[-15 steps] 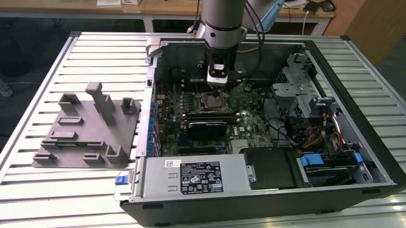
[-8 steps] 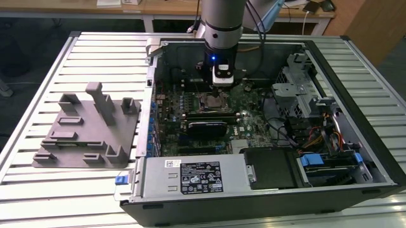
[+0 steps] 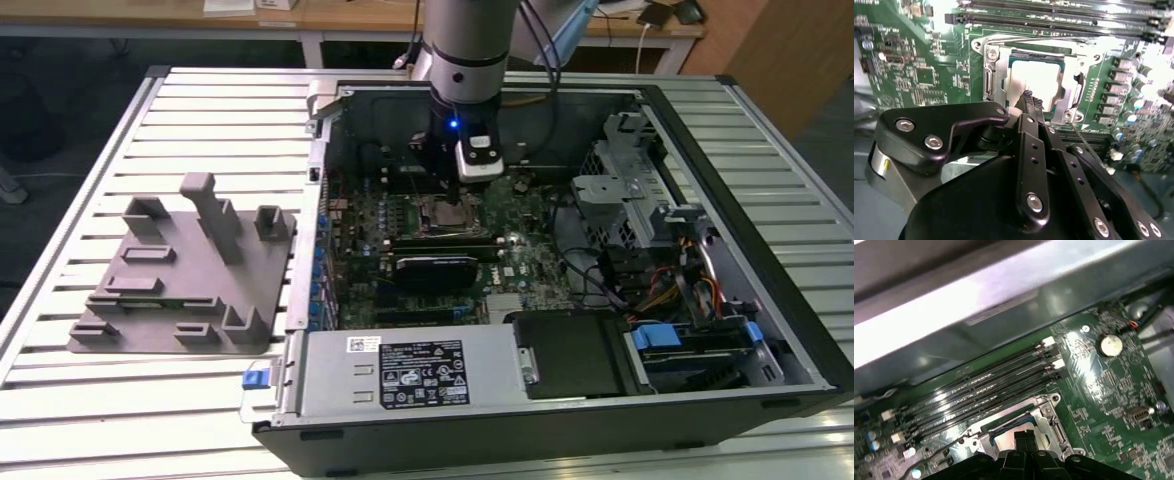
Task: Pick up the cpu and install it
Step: 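Close the cpu cover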
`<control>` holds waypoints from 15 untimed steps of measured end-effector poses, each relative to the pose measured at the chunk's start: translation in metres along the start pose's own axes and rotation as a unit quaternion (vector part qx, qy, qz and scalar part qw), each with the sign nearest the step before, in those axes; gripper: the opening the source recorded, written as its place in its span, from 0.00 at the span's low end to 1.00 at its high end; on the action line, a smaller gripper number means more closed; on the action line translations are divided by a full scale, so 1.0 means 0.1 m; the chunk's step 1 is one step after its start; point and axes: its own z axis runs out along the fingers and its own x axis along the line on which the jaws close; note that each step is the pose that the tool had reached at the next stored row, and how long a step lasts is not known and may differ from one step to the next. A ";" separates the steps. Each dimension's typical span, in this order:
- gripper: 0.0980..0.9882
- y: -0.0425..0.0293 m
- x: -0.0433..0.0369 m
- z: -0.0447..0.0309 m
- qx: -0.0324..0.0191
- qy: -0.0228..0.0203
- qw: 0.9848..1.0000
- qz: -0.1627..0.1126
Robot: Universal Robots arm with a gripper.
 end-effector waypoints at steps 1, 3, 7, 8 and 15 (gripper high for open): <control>0.01 0.000 0.000 0.001 0.000 0.000 1.000 -0.009; 0.01 -0.001 0.000 0.002 0.000 0.001 1.000 -0.026; 0.01 -0.001 0.000 0.007 0.000 0.001 0.999 -0.053; 0.01 -0.001 0.000 0.008 0.001 0.001 0.998 -0.060; 0.01 -0.026 -0.009 0.012 0.001 0.002 0.996 -0.086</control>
